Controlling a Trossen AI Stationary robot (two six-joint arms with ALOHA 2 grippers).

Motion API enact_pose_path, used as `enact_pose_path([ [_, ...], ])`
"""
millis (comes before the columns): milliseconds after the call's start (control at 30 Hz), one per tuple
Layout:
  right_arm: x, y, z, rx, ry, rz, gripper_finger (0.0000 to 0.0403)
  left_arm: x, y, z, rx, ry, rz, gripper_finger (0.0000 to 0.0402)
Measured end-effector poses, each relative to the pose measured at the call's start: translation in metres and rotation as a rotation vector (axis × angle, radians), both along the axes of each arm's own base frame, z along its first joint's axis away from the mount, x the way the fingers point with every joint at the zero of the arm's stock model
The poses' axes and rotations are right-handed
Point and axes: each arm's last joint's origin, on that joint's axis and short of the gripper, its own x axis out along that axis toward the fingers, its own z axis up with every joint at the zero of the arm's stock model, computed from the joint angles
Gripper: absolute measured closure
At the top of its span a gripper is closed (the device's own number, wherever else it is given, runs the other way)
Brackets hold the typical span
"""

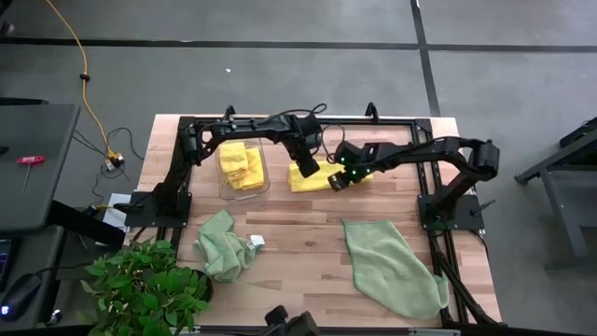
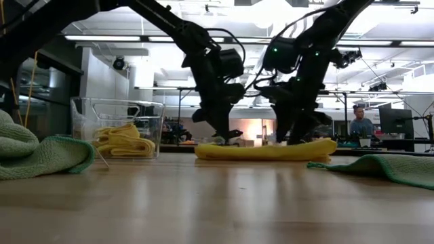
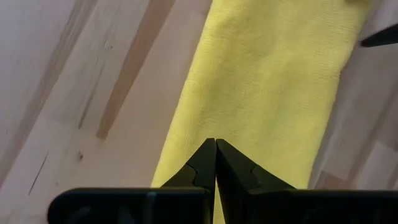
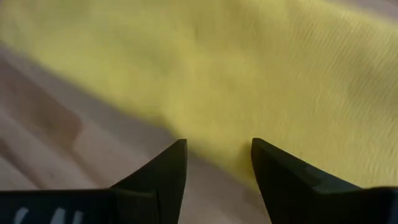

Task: Fold microfiber towels
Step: Fold the yellow towel

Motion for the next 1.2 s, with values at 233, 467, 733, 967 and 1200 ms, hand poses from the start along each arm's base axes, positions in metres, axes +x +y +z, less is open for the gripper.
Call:
enact_pose_path([
  [233,-0.011,0.011,0.007,-0.003,0.084,0.089,0.0232,-0.008,0.007,0.003,-0.018,0.007,-0.008,0.0401],
  [467,-0.044,-0.011,0.042,-0.169,0.106,0.058,0.0232,-0.005,-0.003,0.032,-0.039,-0.137,-0.078,0.0401],
  [733,-0.09,-0.043,0.033,-0.093,-0.054,-0.108,0.0232,0.013,-0.014,0.044,0.02,-0.272,-0.089,0.0401],
  [967,-0.103,-0.032,-0.004,-0.013,-0.221,-0.176,0.0232,0.015,-0.037,0.02,0.009,-0.368,-0.071,0.0402],
  [1200,-0.1,-0.031,-0.01,-0.09,-0.237,-0.136,0.0232,-0.013,-0.062,0.011,0.083,-0.527,0.016,0.0402],
])
